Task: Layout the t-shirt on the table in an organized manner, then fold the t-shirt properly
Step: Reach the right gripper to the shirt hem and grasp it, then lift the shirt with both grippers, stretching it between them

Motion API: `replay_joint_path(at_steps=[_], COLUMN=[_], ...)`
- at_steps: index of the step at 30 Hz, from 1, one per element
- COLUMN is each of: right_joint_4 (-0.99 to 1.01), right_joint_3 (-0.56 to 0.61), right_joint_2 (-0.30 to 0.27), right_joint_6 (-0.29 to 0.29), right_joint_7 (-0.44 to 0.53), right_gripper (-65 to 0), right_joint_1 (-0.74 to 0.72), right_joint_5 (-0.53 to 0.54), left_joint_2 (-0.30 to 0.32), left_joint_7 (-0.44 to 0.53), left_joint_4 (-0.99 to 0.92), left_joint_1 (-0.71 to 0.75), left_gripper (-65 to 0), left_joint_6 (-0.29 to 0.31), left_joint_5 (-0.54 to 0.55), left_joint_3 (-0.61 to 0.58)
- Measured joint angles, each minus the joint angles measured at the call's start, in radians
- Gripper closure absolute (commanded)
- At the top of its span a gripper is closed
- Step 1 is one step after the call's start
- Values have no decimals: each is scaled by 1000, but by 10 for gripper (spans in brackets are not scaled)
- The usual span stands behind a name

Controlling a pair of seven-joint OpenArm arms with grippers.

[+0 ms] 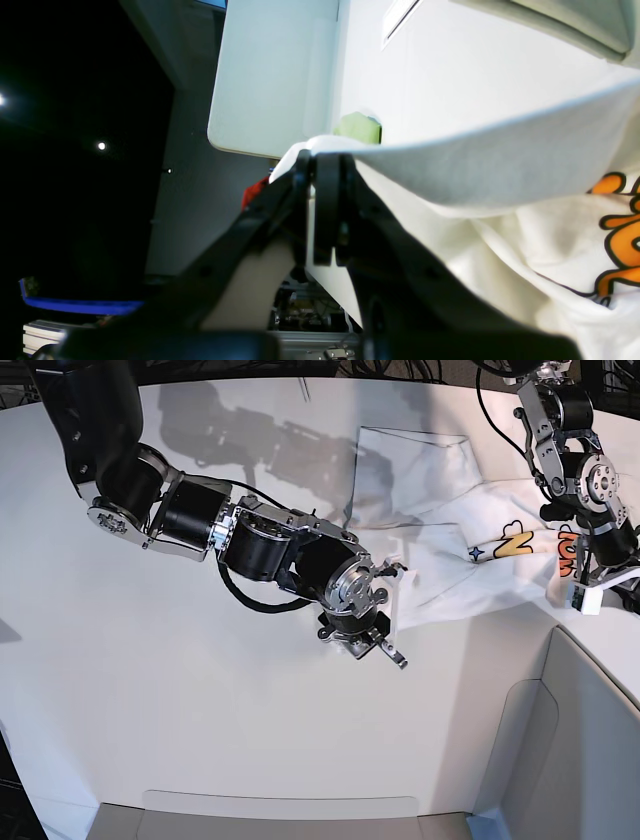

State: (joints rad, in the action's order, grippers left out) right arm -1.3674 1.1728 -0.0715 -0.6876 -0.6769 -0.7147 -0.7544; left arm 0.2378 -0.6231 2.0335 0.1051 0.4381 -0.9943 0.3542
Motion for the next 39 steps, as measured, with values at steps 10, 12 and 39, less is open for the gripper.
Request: replay_joint_path(at_steps=[10, 12, 39], right_joint_4=[-23, -25, 92], right_joint_3=[-4, -5, 100], right_joint_2=[-6, -17, 0], right_joint_6=[0, 0, 0], right_joint_7=[-2, -8, 20], right_gripper=[-220, -221, -223], right_joint_1=[3, 2, 2], right_joint_5=[2, 2, 10], left_joint_2=[0, 0, 0], left_joint_7=[0, 0, 0], left_joint_4=[0, 0, 0], left_joint_1=[0, 0, 0], left_gripper=[0, 0, 0], left_joint_6=[0, 0, 0], left_joint_5=[0, 0, 0], left_joint_3=[0, 0, 4])
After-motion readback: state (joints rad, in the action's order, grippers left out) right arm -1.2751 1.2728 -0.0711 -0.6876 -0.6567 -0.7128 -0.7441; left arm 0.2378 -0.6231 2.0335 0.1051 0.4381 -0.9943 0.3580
